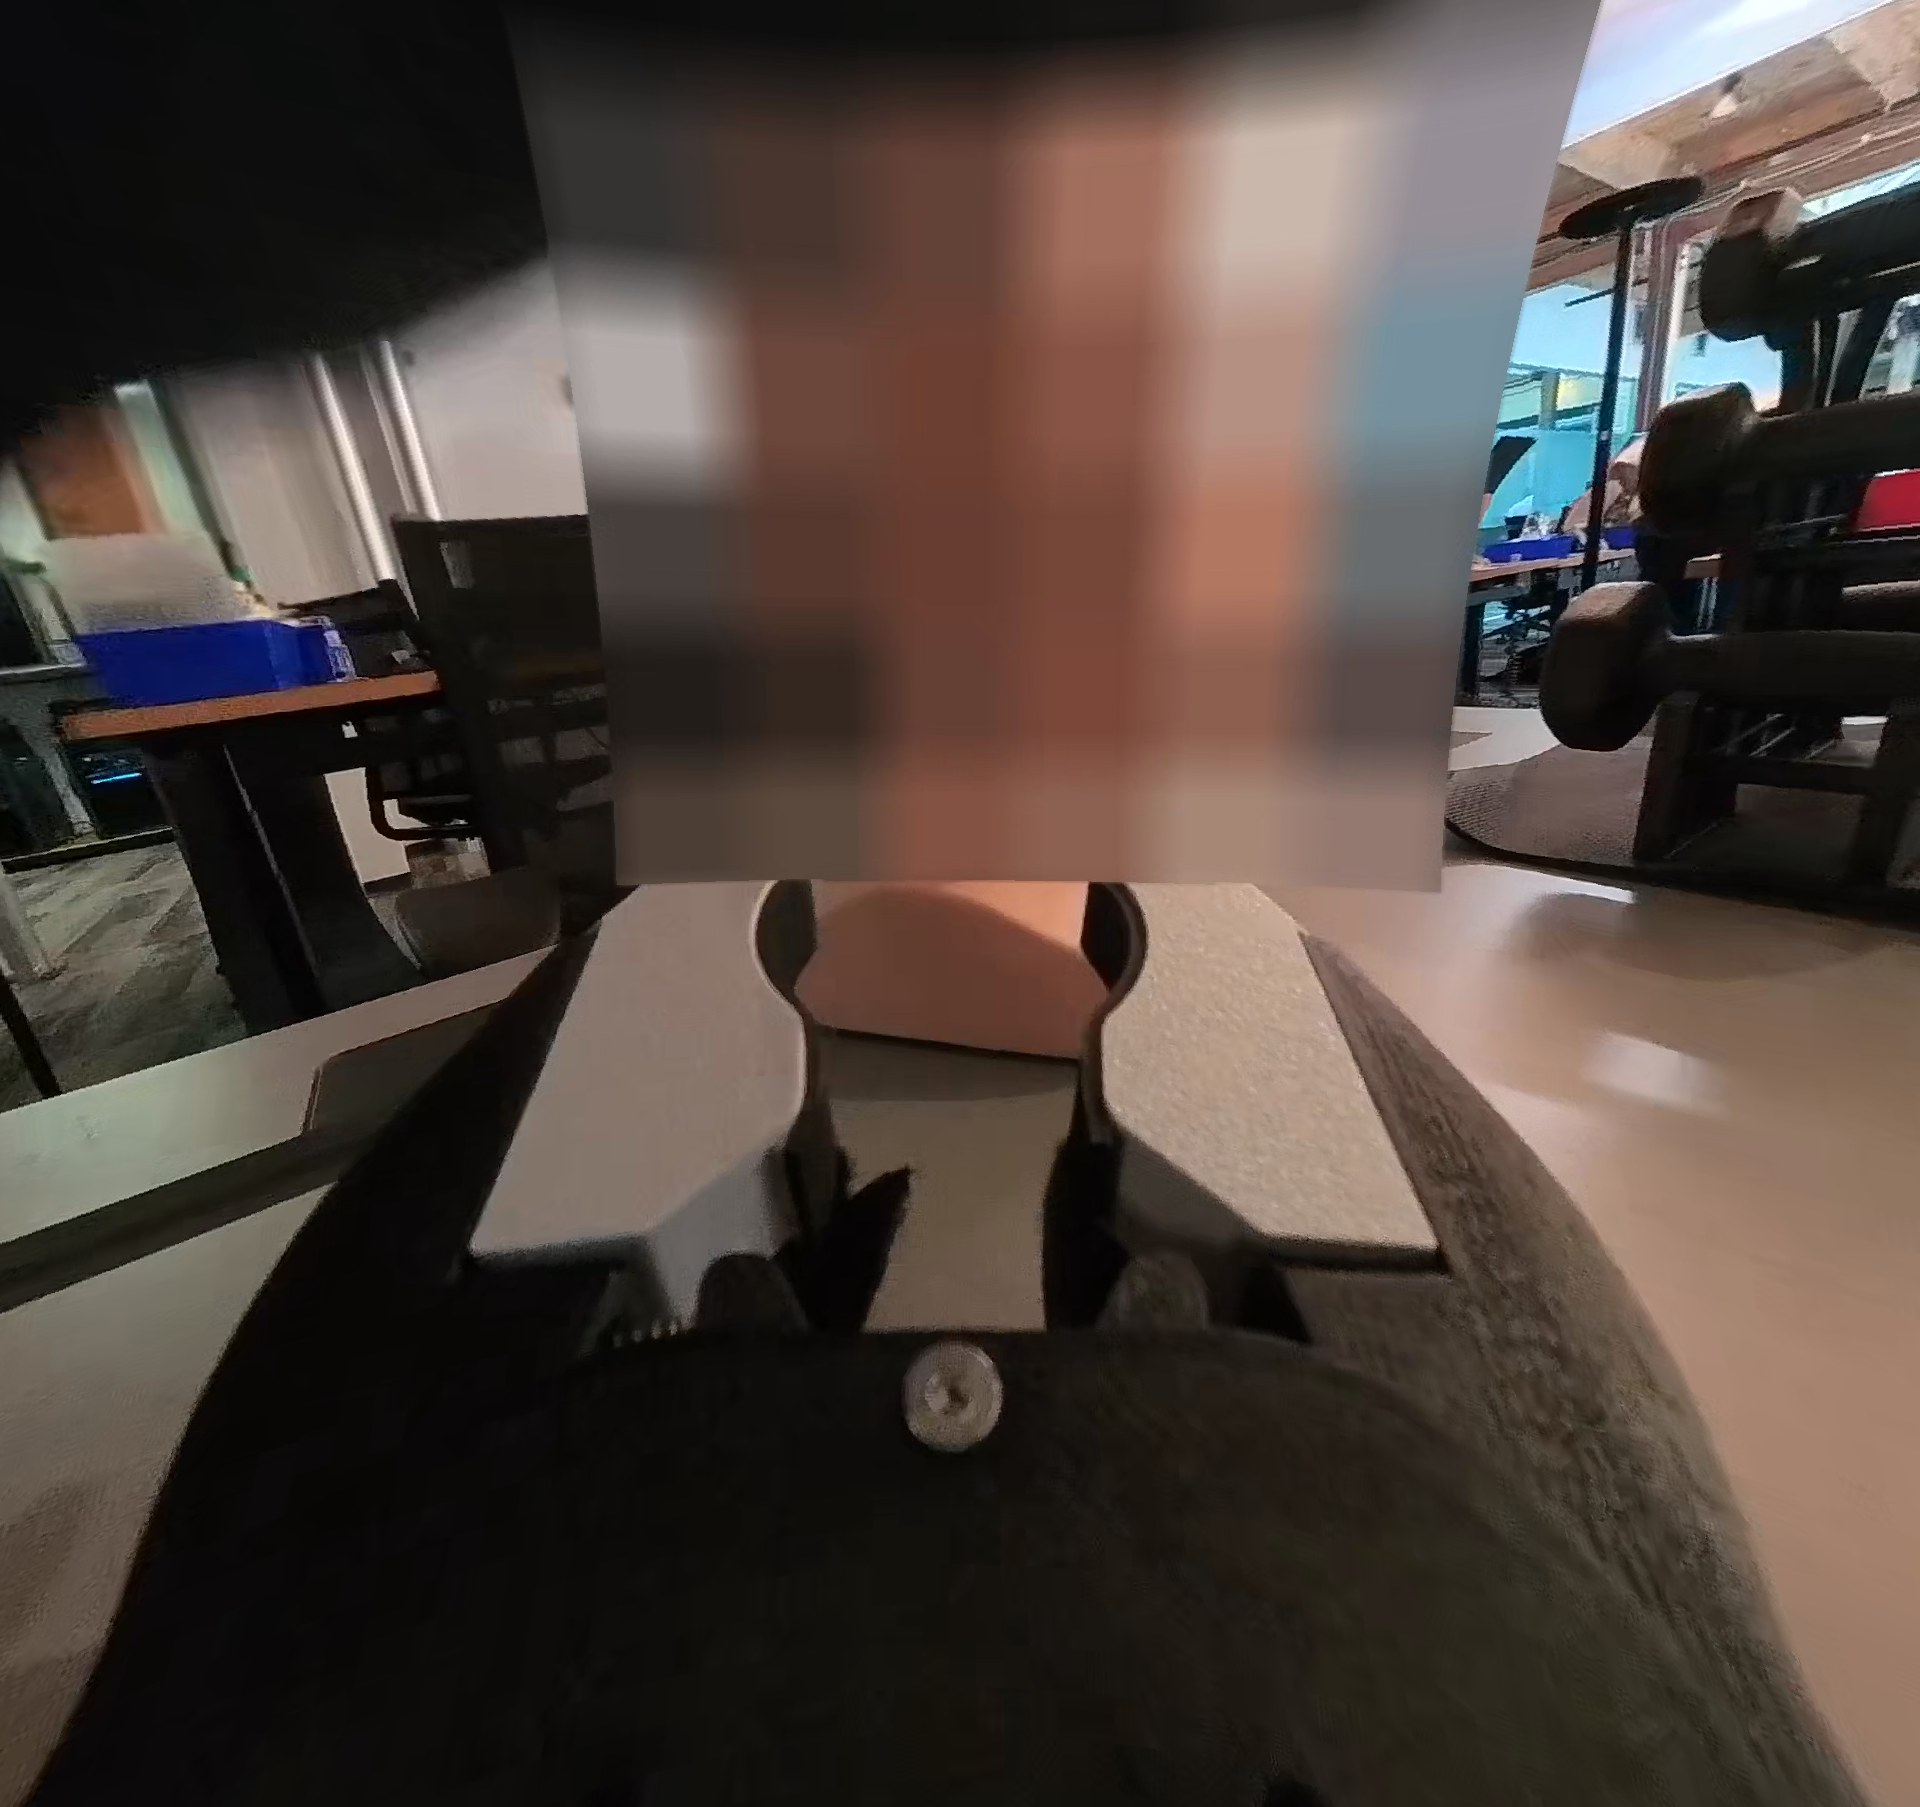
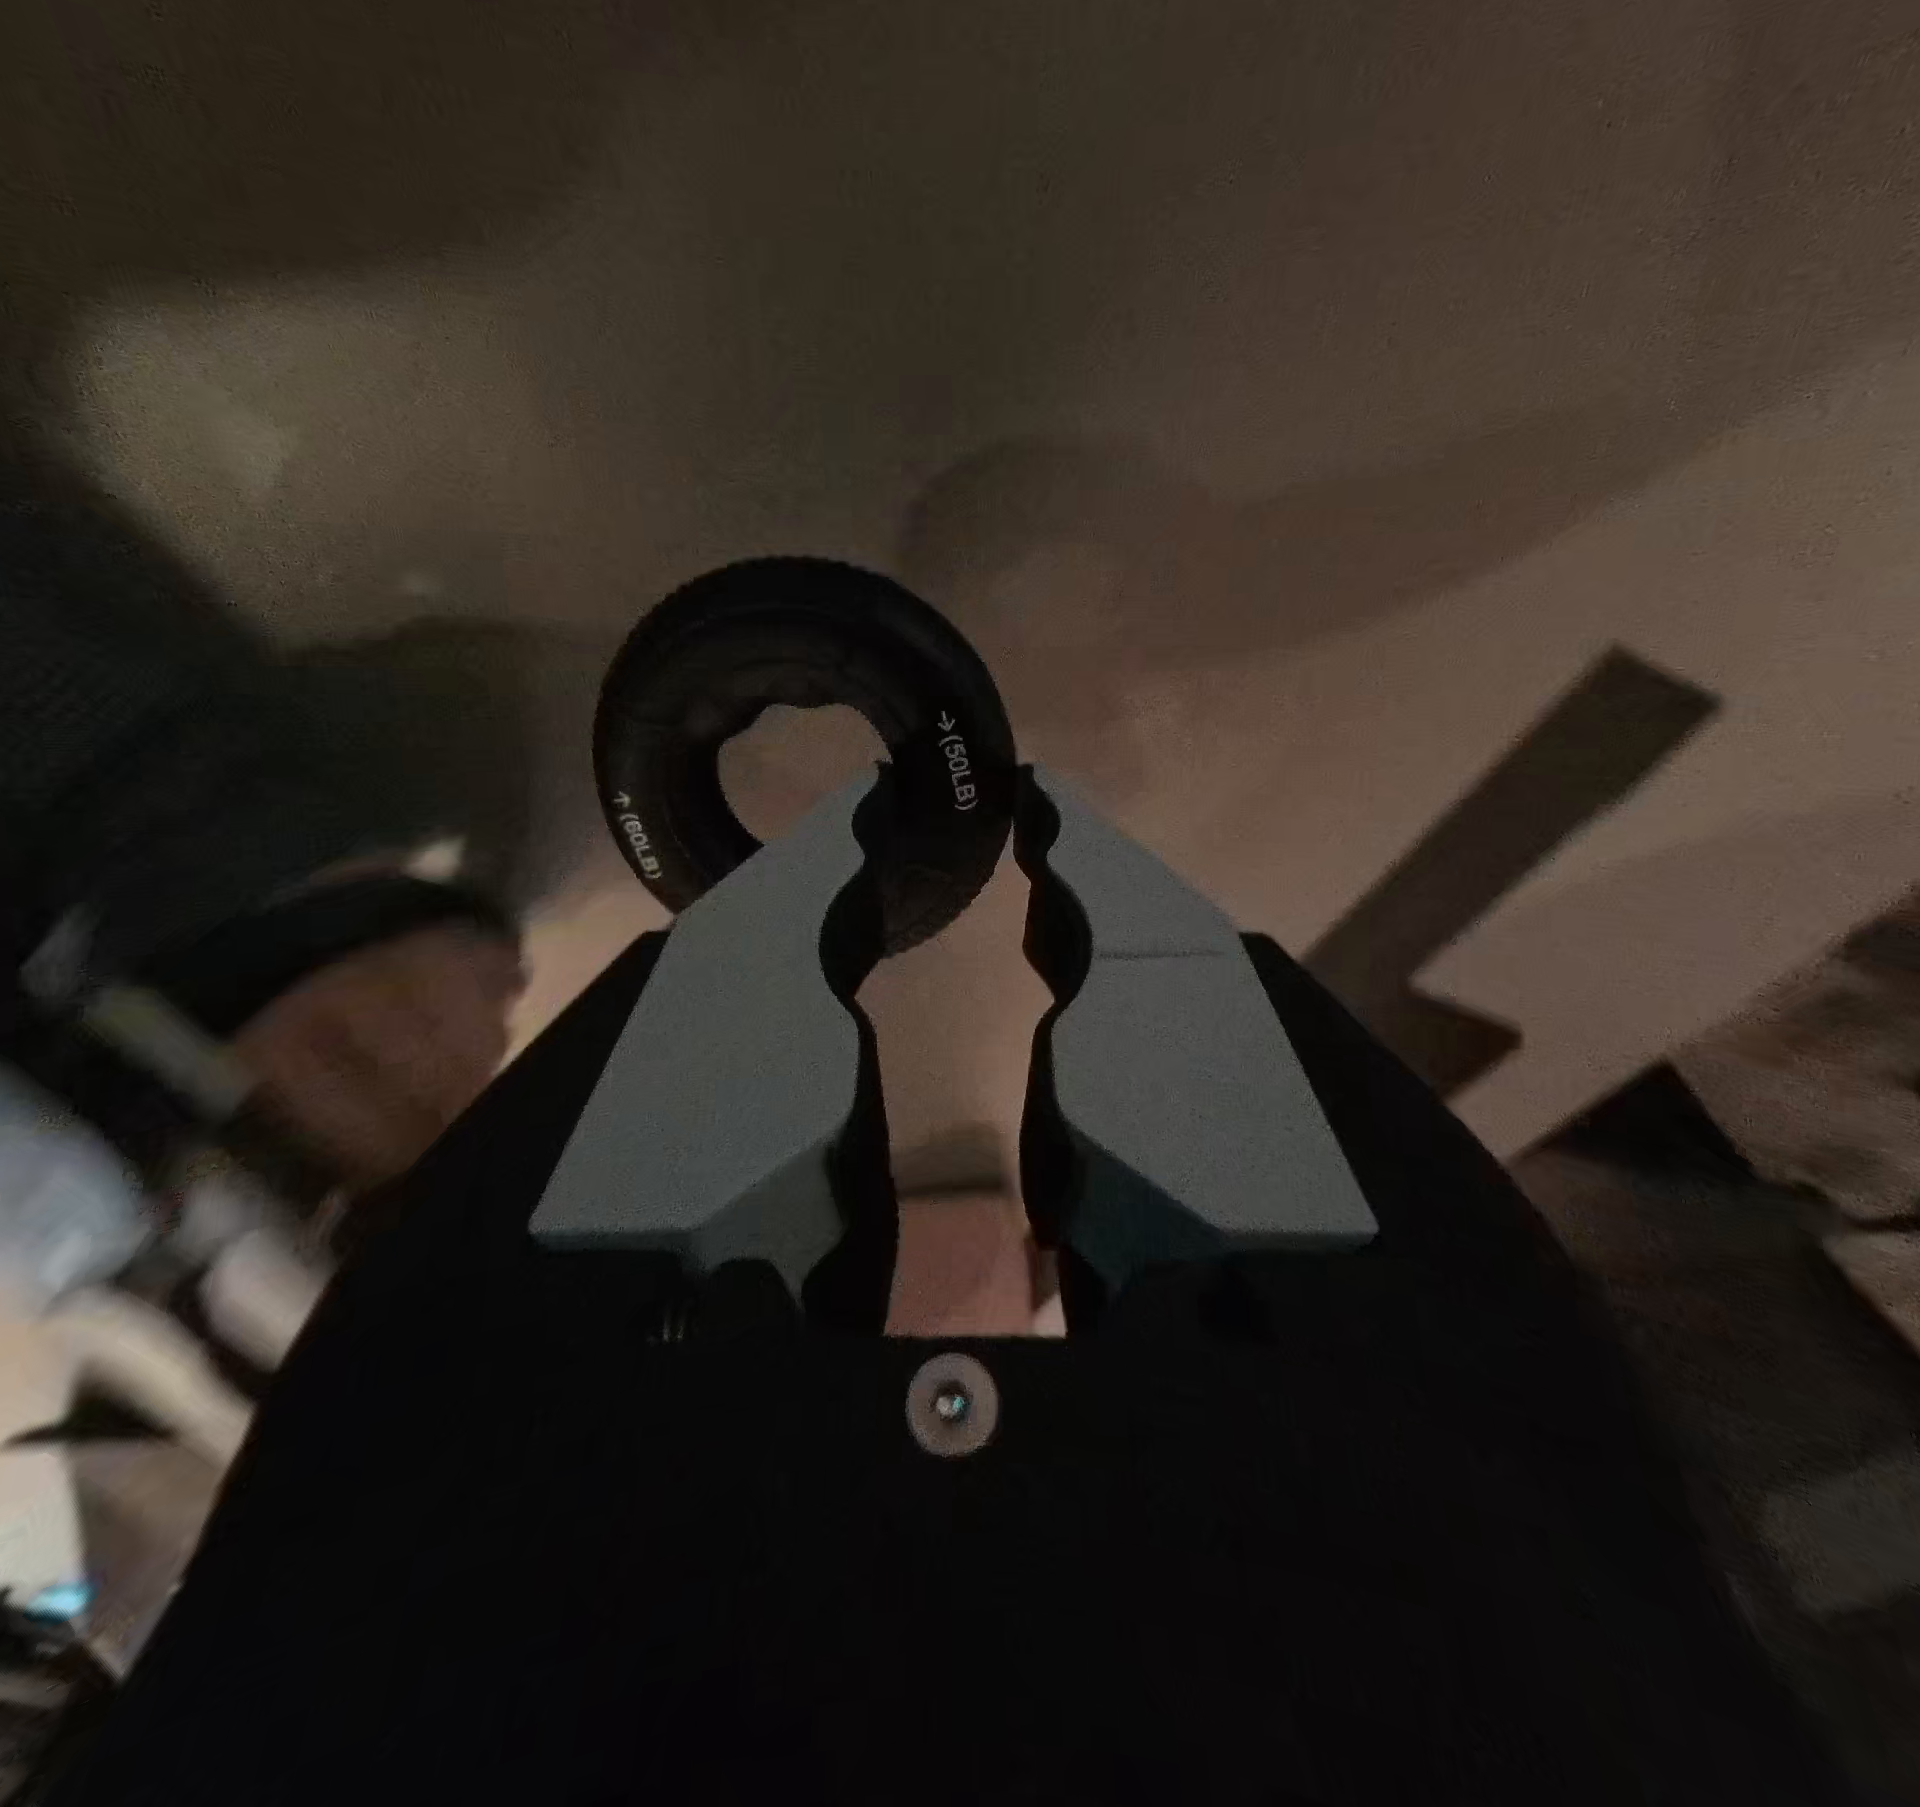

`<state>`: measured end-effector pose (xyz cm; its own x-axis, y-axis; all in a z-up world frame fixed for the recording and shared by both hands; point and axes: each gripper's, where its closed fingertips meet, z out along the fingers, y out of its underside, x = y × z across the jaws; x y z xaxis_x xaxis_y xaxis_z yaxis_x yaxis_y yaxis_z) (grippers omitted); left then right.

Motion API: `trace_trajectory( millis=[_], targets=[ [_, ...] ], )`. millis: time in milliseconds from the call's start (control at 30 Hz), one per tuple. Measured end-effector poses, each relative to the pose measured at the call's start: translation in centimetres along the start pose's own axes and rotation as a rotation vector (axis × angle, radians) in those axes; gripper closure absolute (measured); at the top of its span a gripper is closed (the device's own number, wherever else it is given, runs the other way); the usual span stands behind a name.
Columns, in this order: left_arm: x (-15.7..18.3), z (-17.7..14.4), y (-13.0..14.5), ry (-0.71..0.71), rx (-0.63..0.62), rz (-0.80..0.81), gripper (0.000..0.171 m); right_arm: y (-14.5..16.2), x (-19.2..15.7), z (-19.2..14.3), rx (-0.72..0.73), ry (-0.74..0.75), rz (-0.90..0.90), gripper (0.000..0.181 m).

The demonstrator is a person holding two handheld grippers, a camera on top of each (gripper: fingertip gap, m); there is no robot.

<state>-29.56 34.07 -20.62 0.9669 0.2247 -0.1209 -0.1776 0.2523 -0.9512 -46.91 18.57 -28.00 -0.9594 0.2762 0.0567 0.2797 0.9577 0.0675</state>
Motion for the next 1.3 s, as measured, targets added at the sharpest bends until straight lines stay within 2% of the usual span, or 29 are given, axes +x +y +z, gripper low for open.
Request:
trace_trajectory(
  millis=[100,233,300,367,467,600,867,1067,1300],
  targets=[
    [0.3,0.0,0.1,0.009,-0.006,-0.008,0.125,5.4,-1.8,-9.7,0.037,-0.043,0.107,0.161],
    [0.6,0.0,0.0,0.014,-0.006,-0.024,0.124,17.1,-1.4,-22.5,0.008,0.103,0.357,0.161],
    [0.8,0.0,0.0,0.019,-0.004,-0.024,0.125,22.9,-1.4,-26.8,-0.017,0.17,0.504,0.161],
    [0.8,0.0,0.1,0.018,-0.01,-0.018,0.124,27.9,-1.6,-29.3,-0.054,0.211,0.638,0.161],
    [0.6,0.0,0.1,0.013,-0.008,-0.026,0.124,33.4,-1.8,-30.2,-0.127,0.223,0.774,0.161],
    [0.2,-0.1,0.2,0.003,-0.013,-0.052,0.124,36.7,-1.6,-30.1,-0.141,0.213,0.863,0.16],
    [-0.2,-0.1,0.4,-0.005,-0.017,-0.076,0.124,38.5,-0.2,-29.6,-0.03,0.155,0.999,0.16],
    [-0.3,-0.2,0.4,-0.007,-0.018,-0.082,0.124,39.4,-0.5,-30.0,-0.025,0.149,1.04,0.16],
    [-0.3,-0.1,0.4,-0.009,-0.018,-0.083,0.124,39.7,-1.0,-28.8,-0.008,0.123,1.088,0.159]
  ],
)
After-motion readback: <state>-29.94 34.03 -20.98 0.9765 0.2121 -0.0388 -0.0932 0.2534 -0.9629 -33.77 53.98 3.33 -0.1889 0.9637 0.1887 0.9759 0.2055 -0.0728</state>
